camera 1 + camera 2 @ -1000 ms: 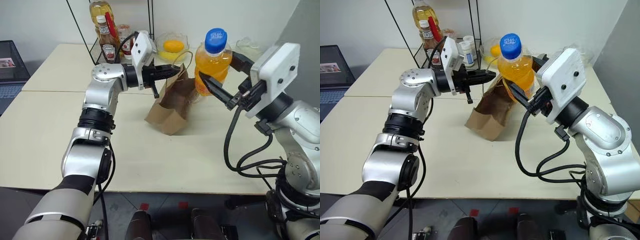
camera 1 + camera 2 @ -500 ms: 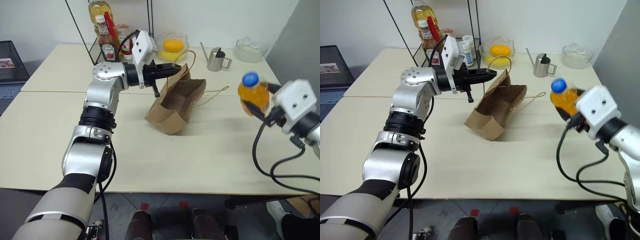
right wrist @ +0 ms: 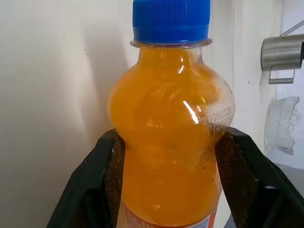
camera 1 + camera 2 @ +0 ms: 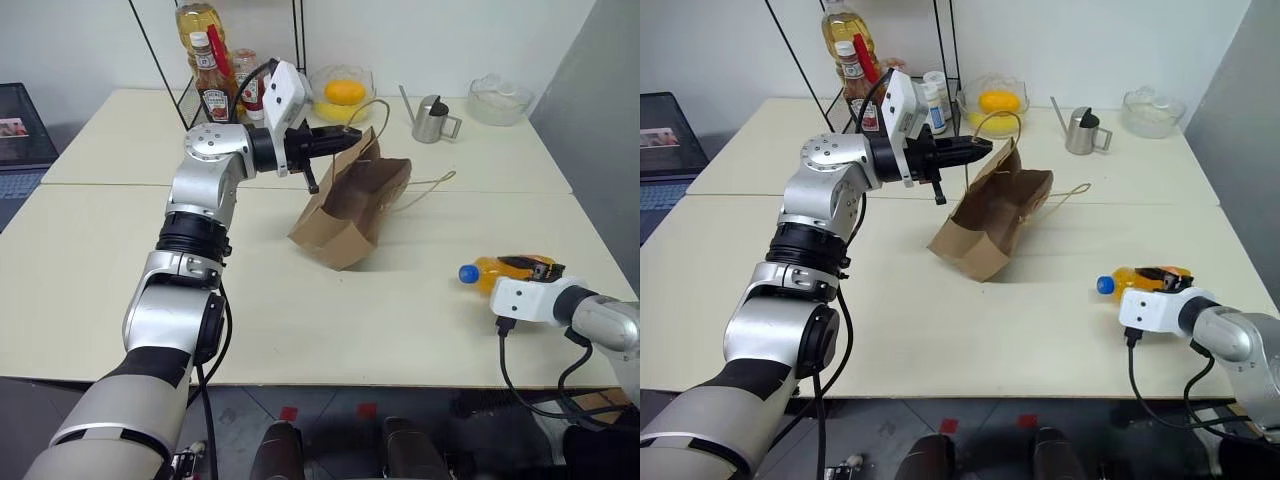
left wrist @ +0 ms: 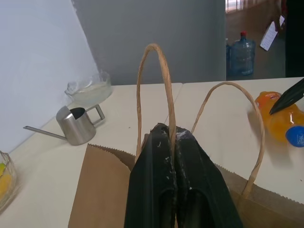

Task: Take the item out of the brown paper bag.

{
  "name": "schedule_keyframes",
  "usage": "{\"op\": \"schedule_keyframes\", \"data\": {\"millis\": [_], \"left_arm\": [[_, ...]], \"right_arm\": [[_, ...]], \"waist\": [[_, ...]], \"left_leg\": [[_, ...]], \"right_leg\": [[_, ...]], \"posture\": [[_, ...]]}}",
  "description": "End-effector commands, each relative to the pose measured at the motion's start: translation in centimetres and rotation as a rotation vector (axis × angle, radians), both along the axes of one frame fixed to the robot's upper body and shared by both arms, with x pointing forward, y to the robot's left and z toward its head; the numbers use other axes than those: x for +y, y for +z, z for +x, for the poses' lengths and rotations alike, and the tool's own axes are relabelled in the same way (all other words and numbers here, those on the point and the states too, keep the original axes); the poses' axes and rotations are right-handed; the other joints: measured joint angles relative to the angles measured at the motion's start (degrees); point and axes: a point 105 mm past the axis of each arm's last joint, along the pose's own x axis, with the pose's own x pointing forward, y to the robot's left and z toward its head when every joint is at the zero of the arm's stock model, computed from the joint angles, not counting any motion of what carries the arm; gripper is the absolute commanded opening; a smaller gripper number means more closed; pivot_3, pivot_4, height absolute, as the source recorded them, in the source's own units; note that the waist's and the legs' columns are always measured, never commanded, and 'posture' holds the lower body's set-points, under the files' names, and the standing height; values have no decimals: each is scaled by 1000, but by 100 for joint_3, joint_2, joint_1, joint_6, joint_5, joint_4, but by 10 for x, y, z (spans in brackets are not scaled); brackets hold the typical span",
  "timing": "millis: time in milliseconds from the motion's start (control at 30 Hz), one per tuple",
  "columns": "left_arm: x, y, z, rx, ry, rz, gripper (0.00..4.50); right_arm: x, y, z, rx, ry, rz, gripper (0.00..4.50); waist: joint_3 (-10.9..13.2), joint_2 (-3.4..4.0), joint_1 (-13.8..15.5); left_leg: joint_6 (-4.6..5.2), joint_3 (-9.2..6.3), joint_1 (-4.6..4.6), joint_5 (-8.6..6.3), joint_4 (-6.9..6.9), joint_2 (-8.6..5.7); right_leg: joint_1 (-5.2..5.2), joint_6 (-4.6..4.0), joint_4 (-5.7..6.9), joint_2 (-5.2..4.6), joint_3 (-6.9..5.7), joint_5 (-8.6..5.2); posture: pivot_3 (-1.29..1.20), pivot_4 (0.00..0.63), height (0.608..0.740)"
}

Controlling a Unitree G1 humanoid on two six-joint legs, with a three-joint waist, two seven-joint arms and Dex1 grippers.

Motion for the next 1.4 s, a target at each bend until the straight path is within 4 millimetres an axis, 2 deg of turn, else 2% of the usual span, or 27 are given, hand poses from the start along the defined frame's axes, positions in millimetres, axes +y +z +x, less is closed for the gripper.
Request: {"op": "schedule_keyframes", "data": {"millis": [33,100,133,233,267,467,600,800,1000,1033,1133,1400], "left_arm": [[0,18,-7,-69,-13,-11,0],[0,18,-7,-68,-12,-11,0],[0,18,-7,-68,-12,-11,0],[0,18,-6,-67,-10,-12,0],[0,18,-6,-66,-10,-11,0],[4,19,-5,-68,11,-12,0],[14,21,2,-60,69,-31,0],[34,13,17,-23,187,-43,0],[66,-9,36,52,358,-48,0],[71,-10,37,56,378,-50,408],[76,-8,39,45,400,-60,1134],[95,-3,35,-14,460,-45,3575]], "right_arm": [[10,1,0,-2,22,24,2409],[10,1,0,1,21,19,3109],[10,1,0,4,21,17,3266],[12,2,-2,16,36,16,4265],[14,4,-4,22,43,21,4443],[34,32,-17,32,109,153,4443],[59,68,-25,22,190,310,4443],[92,92,-38,127,262,571,4443],[102,104,-37,148,263,684,4443],[104,105,-36,149,265,697,4500],[106,109,-35,149,272,721,4500],[109,109,-35,172,285,746,4500]], "waist": [[0,0,0],[0,0,2],[0,0,5],[0,0,9],[0,0,10],[0,0,11],[0,0,3],[0,0,13],[0,0,18],[0,0,18],[0,0,18],[0,0,21]], "left_leg": [[0,0,0,0,0,0],[0,0,1,0,0,0],[0,0,1,0,0,0],[0,1,0,0,0,0],[0,1,0,0,0,0],[0,1,1,0,1,0],[0,0,4,0,1,0],[-1,-3,7,0,3,1],[0,-3,6,0,4,0],[1,-4,5,0,4,0],[1,-3,4,0,3,0],[0,-3,3,0,3,0]], "right_leg": [[1,0,0,0,0,0],[1,0,-1,0,0,0],[1,0,-1,0,0,0],[1,0,-1,-1,1,0],[1,0,0,-1,1,0],[2,0,0,-1,1,0],[5,0,3,-1,1,0],[8,0,7,-1,-2,0],[7,0,10,-2,-4,0],[6,0,10,-2,-5,0],[4,0,11,-2,-4,0],[2,0,12,-2,-4,0]], "posture": [[0,150,740],[0,150,740],[0,150,740],[0,150,740],[0,150,740],[0,150,740],[0,150,740],[0,150,740],[0,150,740],[0,150,740],[0,150,740],[0,150,740]]}}
